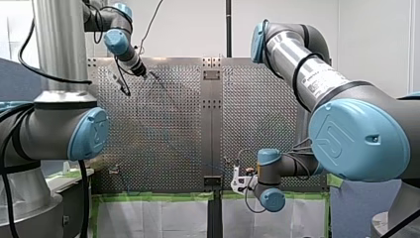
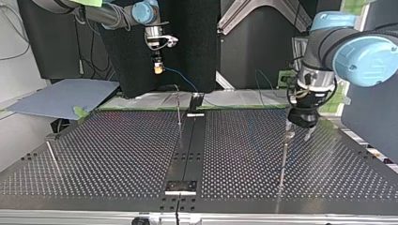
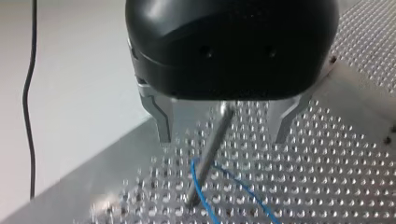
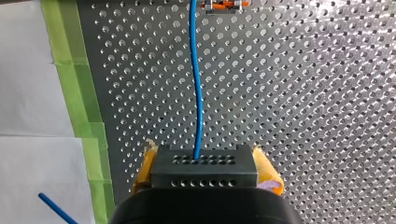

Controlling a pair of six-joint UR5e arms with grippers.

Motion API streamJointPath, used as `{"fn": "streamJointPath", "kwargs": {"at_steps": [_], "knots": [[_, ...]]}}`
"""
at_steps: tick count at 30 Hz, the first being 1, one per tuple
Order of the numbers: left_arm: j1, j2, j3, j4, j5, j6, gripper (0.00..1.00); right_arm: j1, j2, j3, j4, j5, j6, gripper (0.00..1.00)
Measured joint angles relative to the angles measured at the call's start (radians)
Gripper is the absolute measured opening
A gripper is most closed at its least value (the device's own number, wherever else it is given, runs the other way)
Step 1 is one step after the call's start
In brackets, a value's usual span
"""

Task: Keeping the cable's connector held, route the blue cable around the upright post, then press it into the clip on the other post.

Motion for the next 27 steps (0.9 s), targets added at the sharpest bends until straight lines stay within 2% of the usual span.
{"fn": "streamJointPath", "kwargs": {"at_steps": [4, 12, 18, 23, 27], "knots": [[-0.015, 0.036, 0.009, -0.033, -0.005, 0.036, 1.0, 0.0, 0.0, 0.0, 0.0, -0.001, 0.001, 0.0], [-0.041, 0.082, 0.07, -0.088, -0.054, 0.106, 1.0, 0.0, 0.0, -0.003, 0.001, -0.001, 0.001, 0.0], [-0.051, 0.064, 0.116, -0.095, -0.046, 0.157, 1.0, 0.0, 0.0, -0.005, 0.004, -0.001, 0.001, 0.0], [-0.067, 0.025, 0.127, -0.104, -0.021, 0.201, 1.0, 0.001, 0.0, -0.006, 0.007, -0.001, -0.004, 0.0], [-0.078, -0.004, 0.128, -0.114, -0.022, 0.233, 1.0, 0.001, 0.0, -0.006, 0.009, -0.001, -0.004, 0.0]]}}
